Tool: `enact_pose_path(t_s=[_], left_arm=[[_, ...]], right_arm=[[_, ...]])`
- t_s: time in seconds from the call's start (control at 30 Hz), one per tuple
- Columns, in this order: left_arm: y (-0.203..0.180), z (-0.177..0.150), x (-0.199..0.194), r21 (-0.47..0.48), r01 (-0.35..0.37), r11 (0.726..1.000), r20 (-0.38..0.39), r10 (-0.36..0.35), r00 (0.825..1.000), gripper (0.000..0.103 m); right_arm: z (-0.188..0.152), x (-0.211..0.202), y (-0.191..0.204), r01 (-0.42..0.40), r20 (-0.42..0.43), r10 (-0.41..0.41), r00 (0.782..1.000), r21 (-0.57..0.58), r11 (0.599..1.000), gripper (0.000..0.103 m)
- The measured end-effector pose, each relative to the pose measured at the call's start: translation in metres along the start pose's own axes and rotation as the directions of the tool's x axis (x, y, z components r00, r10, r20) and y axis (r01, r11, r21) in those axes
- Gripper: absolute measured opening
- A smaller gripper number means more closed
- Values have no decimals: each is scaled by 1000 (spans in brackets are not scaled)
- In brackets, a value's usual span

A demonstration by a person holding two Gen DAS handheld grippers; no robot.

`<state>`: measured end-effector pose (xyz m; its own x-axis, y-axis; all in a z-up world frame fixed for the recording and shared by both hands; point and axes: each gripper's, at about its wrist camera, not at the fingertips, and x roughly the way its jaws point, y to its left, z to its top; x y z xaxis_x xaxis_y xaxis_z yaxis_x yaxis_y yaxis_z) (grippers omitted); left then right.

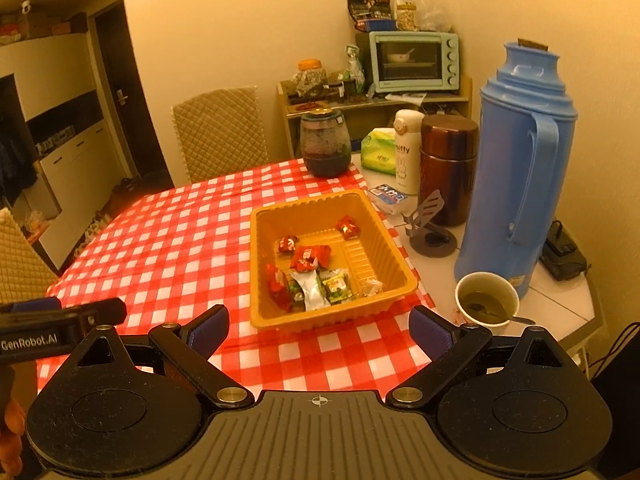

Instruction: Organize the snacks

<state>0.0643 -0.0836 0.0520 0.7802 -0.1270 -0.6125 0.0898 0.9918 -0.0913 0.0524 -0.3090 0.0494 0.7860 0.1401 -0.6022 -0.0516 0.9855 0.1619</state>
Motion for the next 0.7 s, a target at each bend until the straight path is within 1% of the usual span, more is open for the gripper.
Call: enact_pose_path(t_s=[0.13, 0.23, 0.4, 0.7], left_arm=[[1, -5, -17, 4, -13, 1000, 11, 13, 1000, 103], [0, -10, -26, 9, -14, 1000, 10, 14, 1000, 103], [1, -18, -39, -2, -7, 1000, 3, 7, 1000, 103], [4, -30, -62, -1, -22, 1000, 9, 22, 1000, 103]], right_arm=[[-11, -16, 9, 4, 15, -4, 1000, -31, 999, 96], [-17, -26, 12, -2, 20, 3, 1000, -33, 999, 96], [-23, -41, 17, -3, 32, 5, 999, -53, 999, 96], [-32, -65, 26, -2, 61, 7, 998, -82, 997, 96]])
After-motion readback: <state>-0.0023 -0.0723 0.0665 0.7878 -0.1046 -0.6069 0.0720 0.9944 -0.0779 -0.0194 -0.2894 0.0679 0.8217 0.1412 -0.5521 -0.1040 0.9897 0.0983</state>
